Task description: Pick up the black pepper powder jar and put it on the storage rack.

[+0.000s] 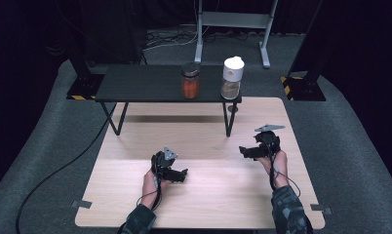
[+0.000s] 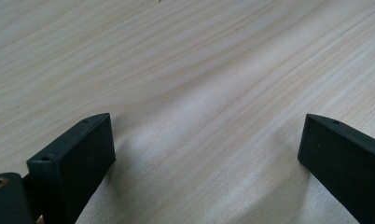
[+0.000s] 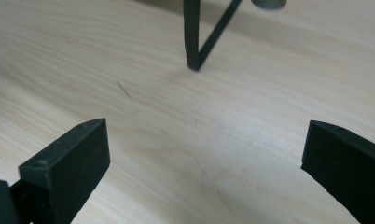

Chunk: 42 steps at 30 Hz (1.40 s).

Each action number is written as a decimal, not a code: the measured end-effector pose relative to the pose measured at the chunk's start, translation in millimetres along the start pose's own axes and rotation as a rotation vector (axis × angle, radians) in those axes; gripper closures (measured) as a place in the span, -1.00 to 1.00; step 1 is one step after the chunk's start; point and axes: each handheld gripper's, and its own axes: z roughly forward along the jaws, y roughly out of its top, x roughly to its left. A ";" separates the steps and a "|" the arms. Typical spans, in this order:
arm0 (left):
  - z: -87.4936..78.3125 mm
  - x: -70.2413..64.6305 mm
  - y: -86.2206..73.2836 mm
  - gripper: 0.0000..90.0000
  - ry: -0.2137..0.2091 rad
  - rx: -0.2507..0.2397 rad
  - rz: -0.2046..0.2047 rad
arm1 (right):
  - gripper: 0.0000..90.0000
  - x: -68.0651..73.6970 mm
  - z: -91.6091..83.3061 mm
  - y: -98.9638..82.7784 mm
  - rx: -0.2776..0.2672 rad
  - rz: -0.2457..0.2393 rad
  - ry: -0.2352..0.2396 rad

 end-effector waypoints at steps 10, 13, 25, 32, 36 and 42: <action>0.0 -0.1 -0.1 -0.93 0.000 0.000 0.001 | -1.00 4.1 8.3 -60.3 -0.029 0.060 -0.021; 0.0 -0.1 -0.1 -0.93 0.000 0.000 0.001 | -1.00 7.1 8.5 -77.0 -0.051 0.074 -0.040; 0.0 -0.1 -0.1 -0.93 0.000 0.000 0.000 | -1.00 3.6 13.9 -102.1 -0.046 0.089 -0.034; 0.0 -0.2 -0.2 -0.93 0.001 0.000 0.001 | -1.00 5.7 13.4 -105.2 -0.062 0.097 -0.050; 0.0 -0.1 -0.2 -0.93 0.000 0.000 0.001 | -1.00 7.2 13.5 -105.0 -0.060 0.099 -0.057; 0.0 0.0 -0.2 -0.93 0.000 0.000 0.001 | -0.99 8.7 14.1 -103.3 -0.051 0.101 -0.064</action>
